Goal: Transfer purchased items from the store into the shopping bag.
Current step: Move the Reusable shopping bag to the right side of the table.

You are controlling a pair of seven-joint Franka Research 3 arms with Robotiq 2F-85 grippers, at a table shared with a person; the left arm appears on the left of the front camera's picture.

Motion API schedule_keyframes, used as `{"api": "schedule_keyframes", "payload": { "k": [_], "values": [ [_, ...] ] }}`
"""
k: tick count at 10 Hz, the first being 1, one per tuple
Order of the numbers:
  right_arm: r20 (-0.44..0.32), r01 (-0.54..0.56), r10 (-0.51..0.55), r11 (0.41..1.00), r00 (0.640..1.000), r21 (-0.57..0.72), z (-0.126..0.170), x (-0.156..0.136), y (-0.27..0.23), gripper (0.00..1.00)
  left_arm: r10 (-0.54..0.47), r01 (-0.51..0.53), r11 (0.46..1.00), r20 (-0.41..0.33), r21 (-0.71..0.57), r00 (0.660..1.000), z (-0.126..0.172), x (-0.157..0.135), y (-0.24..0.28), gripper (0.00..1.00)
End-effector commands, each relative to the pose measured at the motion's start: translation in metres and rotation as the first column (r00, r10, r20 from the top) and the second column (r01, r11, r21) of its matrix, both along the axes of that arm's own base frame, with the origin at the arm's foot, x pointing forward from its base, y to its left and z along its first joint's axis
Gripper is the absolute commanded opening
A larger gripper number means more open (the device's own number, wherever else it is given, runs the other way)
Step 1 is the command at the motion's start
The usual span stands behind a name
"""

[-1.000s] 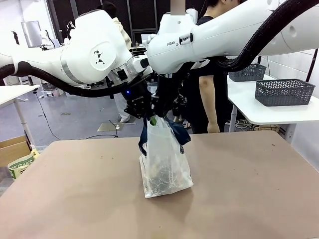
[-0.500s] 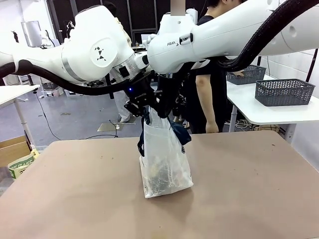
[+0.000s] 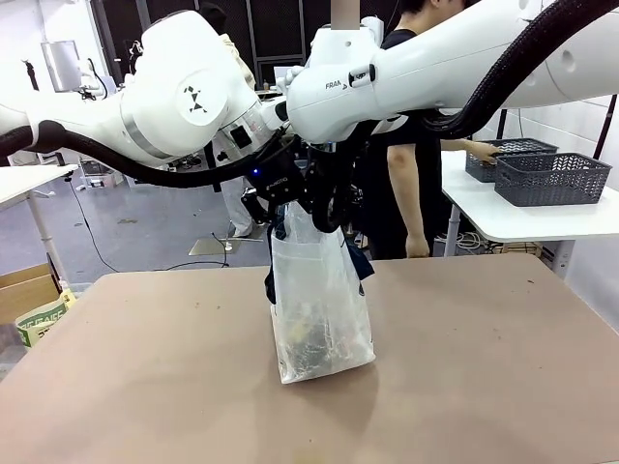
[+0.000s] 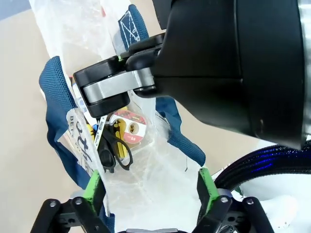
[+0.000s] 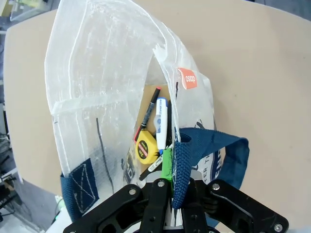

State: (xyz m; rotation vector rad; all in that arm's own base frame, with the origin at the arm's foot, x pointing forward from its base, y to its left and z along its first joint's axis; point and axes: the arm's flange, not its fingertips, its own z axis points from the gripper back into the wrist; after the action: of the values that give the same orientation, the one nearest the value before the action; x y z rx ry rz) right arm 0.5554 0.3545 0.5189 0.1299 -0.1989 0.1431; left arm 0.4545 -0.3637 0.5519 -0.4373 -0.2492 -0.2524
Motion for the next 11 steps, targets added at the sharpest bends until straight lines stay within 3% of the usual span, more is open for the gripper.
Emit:
{"api": "schedule_keyframes", "payload": {
  "k": [1,7,11],
  "values": [
    [-0.001,-0.017,0.017,1.0,1.0,0.005,-0.003,0.0,-0.005,0.0,-0.003,0.003,0.999,0.014,-0.049,1.0,-0.001,-0.001,0.001,1.0],
    [-0.01,-0.027,0.027,1.0,1.0,0.017,-0.004,0.0,-0.005,0.0,0.025,-0.022,0.996,0.031,-0.092,0.999,0.001,0.0,0.005,1.0],
    [-0.016,-0.057,0.058,0.997,0.998,0.045,-0.002,0.0,-0.008,0.0,0.009,-0.01,0.998,-0.011,-0.064,1.0,-0.011,0.006,0.003,1.0]
  ]
}}
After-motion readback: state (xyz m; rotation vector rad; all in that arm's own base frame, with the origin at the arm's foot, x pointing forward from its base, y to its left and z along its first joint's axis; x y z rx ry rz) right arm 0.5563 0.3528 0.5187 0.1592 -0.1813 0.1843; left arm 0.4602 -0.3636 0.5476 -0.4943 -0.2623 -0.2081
